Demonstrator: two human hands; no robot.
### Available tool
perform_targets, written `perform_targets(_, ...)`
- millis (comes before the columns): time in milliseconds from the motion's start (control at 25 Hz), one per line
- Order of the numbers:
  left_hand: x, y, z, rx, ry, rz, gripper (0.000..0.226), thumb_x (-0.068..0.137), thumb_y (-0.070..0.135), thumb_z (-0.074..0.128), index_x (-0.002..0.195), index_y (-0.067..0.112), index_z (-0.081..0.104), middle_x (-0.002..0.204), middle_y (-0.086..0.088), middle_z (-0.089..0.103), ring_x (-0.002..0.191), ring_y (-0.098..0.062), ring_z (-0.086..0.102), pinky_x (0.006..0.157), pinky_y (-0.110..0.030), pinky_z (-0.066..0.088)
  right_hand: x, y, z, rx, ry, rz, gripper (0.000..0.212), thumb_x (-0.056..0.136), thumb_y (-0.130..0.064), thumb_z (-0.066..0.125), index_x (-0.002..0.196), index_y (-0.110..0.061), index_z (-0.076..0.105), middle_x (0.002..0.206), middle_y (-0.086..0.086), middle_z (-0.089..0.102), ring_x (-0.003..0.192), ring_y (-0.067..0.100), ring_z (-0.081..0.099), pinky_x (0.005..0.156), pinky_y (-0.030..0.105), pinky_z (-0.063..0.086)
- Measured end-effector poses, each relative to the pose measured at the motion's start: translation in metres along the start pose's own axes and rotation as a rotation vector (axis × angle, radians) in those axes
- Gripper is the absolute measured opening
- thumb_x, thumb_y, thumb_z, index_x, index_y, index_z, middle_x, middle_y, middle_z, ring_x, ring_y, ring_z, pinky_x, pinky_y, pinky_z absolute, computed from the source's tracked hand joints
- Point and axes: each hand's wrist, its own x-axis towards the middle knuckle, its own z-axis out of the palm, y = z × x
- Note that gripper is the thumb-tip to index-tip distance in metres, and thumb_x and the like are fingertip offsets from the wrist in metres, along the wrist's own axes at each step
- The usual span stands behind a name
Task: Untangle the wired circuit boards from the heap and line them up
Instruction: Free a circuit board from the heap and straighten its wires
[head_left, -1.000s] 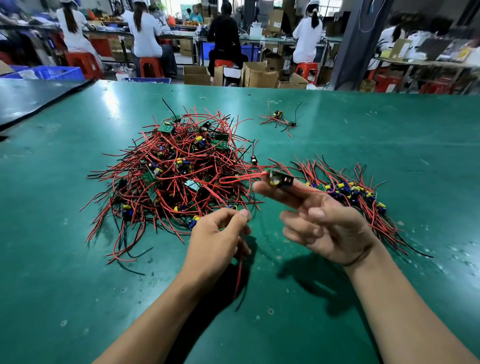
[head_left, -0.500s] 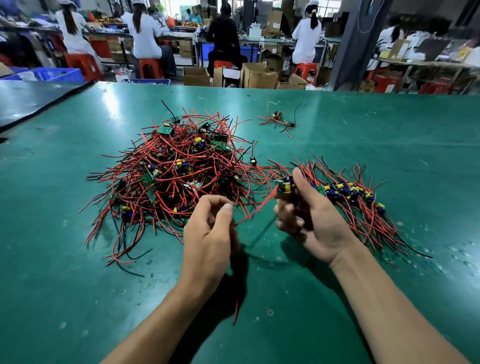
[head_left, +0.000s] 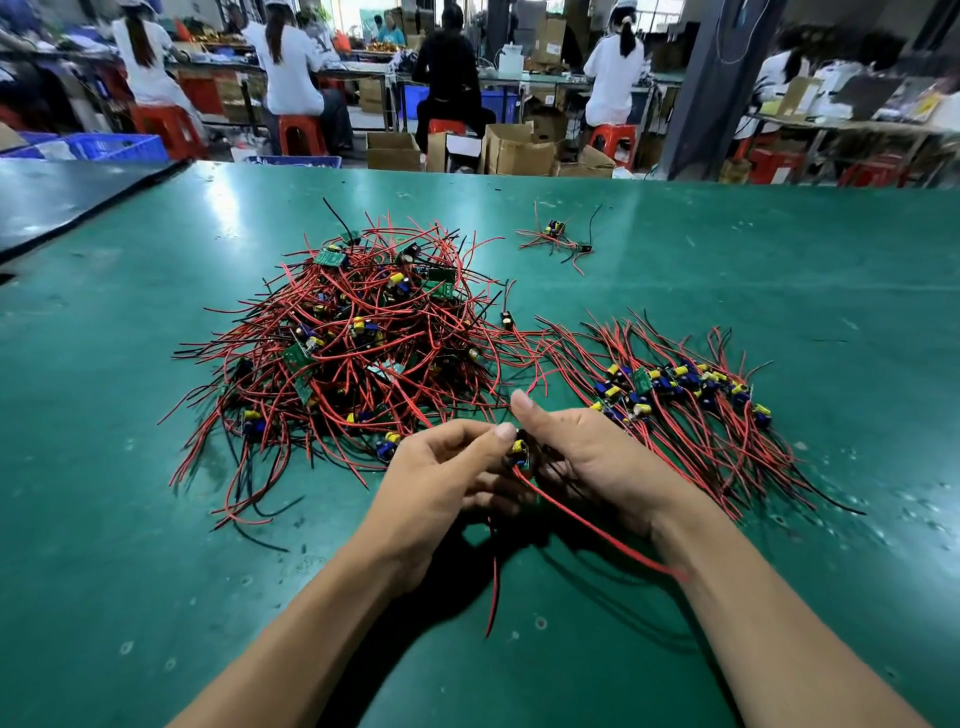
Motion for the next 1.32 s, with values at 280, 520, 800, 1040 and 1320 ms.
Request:
perform_targets(280,0.005,0.004,-0.01,-0.164,0.044,-0.105,0.012,0.077,0.02,0.07,0.082,0.01,0.07,0.077,-0.012,0.069,0.06,-0.021,0.067,0.056,-0.025,0.057,-0.002,0.01,-0.016,0.13,-0.178,-0.055,0.038,0.078,-0.017,0.082,0.114,-0.025,0.071,0.085,0.0,0.067,0.074,0.015,0.059,0.048,0.019,0.044)
perform_targets(520,0.004,0.003,-0.007,-0.106,0.019,-0.09,0.017,0.07,0.022,0.073,0.081,0.01,0.069,0.072,-0.01,0.068,0.053,-0.015,0.062,0.053,-0.021,0.054,0.005,0.011,-0.007,0.06,-0.129,-0.152,0.038,0.083,-0.036,0.08,0.117,-0.021,0.072,0.089,-0.008,0.068,0.059,0.002,0.052,0.047,0.013,0.037)
perform_targets(800,0.002,0.003,-0.001,0.096,-0.051,-0.088,0.007,0.086,-0.001,0.064,0.09,0.002,0.068,0.071,-0.007,0.065,0.056,-0.012,0.056,0.051,-0.02,0.048,0.005,0.009,-0.008,0.151,0.065,-0.133,0.029,0.077,-0.041,0.079,0.087,-0.014,0.075,0.057,-0.004,0.047,0.043,0.006,0.037,0.039,0.015,0.026)
perform_targets(1040,0.001,-0.001,0.004,0.16,-0.004,-0.051,0.012,0.094,0.008,0.06,0.088,0.001,0.066,0.072,-0.012,0.072,0.057,-0.02,0.068,0.051,-0.02,0.052,0.004,0.008,0.001,0.067,0.061,-0.133,0.031,0.087,-0.041,0.073,0.094,-0.01,0.074,0.076,0.016,0.051,0.051,0.017,0.049,0.048,0.025,0.046)
perform_targets(1320,0.001,-0.003,0.004,0.233,0.129,0.029,0.012,0.086,0.004,0.065,0.078,-0.004,0.068,0.065,-0.013,0.068,0.052,-0.023,0.062,0.055,-0.027,0.051,0.005,0.009,0.0,-0.048,0.112,-0.114,0.033,0.078,-0.043,0.079,0.091,-0.013,0.077,0.076,0.01,0.062,0.062,0.023,0.05,0.052,0.025,0.036)
